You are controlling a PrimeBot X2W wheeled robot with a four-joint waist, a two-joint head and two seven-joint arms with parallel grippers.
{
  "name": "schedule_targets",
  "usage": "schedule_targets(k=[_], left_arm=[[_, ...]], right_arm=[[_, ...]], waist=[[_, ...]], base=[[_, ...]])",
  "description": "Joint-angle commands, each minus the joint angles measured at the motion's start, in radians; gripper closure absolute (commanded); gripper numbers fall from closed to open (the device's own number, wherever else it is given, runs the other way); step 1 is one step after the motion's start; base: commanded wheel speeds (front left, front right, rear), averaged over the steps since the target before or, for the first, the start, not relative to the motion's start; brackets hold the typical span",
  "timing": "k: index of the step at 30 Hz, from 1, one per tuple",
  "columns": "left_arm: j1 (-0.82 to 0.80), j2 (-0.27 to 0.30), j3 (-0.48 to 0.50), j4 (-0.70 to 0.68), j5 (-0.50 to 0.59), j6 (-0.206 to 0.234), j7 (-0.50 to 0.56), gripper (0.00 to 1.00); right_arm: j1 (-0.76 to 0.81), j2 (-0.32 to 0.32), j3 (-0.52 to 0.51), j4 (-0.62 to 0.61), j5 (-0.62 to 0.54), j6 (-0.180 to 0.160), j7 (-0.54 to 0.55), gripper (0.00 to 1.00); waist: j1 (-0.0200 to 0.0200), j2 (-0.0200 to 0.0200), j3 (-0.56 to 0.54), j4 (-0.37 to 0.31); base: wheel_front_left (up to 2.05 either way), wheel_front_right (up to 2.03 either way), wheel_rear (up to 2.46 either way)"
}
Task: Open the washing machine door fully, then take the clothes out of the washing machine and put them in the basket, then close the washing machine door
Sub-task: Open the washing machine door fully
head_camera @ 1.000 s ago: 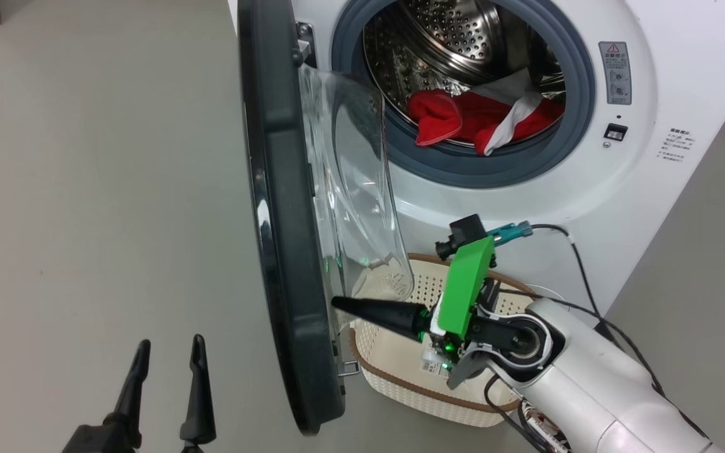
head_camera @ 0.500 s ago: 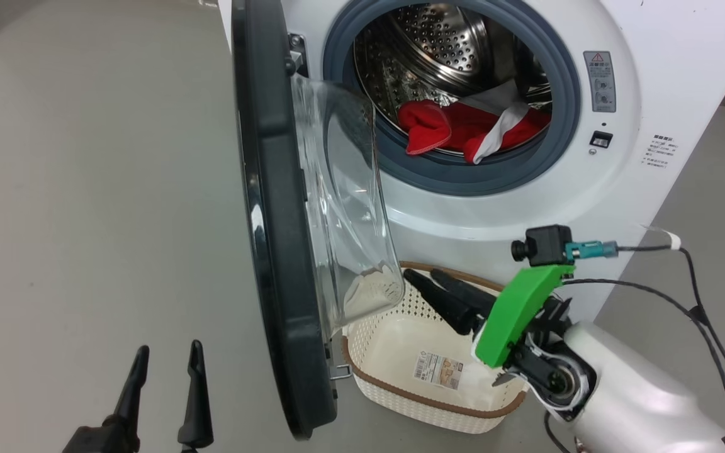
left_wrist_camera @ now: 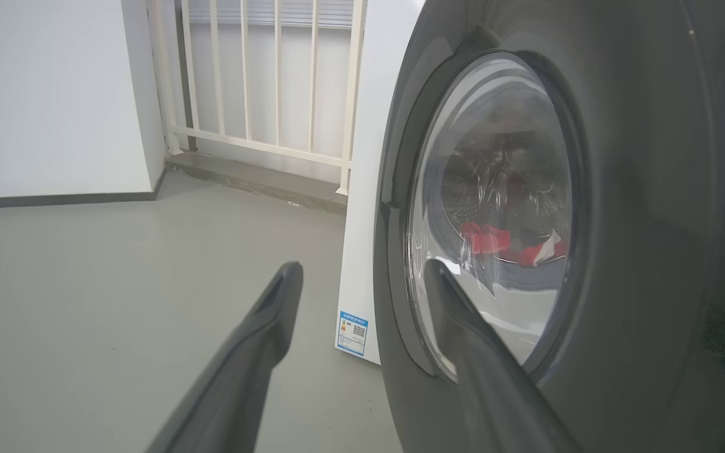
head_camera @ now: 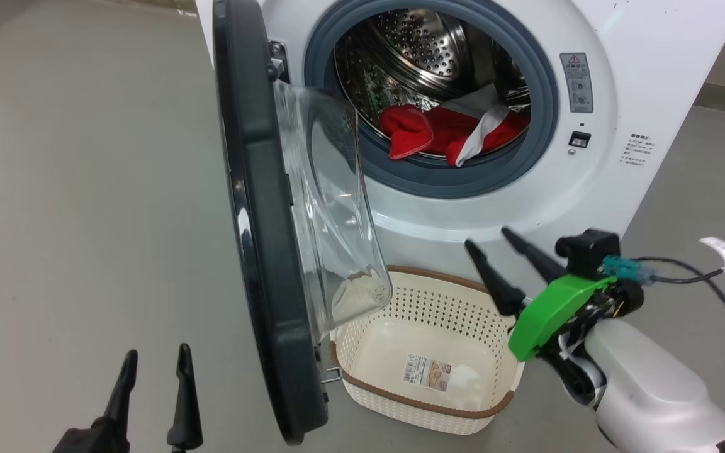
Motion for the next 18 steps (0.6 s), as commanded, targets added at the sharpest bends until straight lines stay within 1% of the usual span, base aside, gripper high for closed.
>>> schedule_targets(k=[1, 5, 9, 11, 18], left_arm=[[-0.027, 0.011, 0.033, -0.021, 0.001, -0.007, -0.008, 0.0], [-0.027, 0.011, 0.027, -0.021, -0.018, -0.016, -0.008, 0.0], [-0.024, 0.011, 0.029, -0.023, -0.023, -0.017, -0.008, 0.0], [-0.024, 0.011, 0.029, -0.026, -0.025, -0.019, -0.008, 0.0], [-0.021, 0.011, 0.027, -0.034, -0.023, -0.03, -0.008, 0.0]], right_arm=[[0.02, 0.02, -0.045, -0.037, -0.054, 0.005, -0.013, 0.0], [0.122, 0.068, -0.237, -0.138, -0.245, 0.005, -0.013, 0.0], [0.224, 0.11, -0.374, -0.243, -0.403, 0.005, -0.014, 0.0], [0.265, 0.125, -0.417, -0.286, -0.452, 0.005, -0.014, 0.0], [0.349, 0.143, -0.488, -0.366, -0.528, 0.005, -0.014, 0.0]], waist=[[0.0, -0.0001, 0.0, 0.0], [0.0, -0.0001, 0.001, 0.001], [0.0, -0.0001, -0.002, 0.001], [0.0, -0.0001, -0.003, 0.0], [0.0, -0.0001, -0.014, -0.001]], base=[[0.0, 0.0, 0.0], [0.0, 0.0, 0.0], [0.0, 0.0, 0.0], [0.0, 0.0, 0.0], [0.0, 0.0, 0.0]])
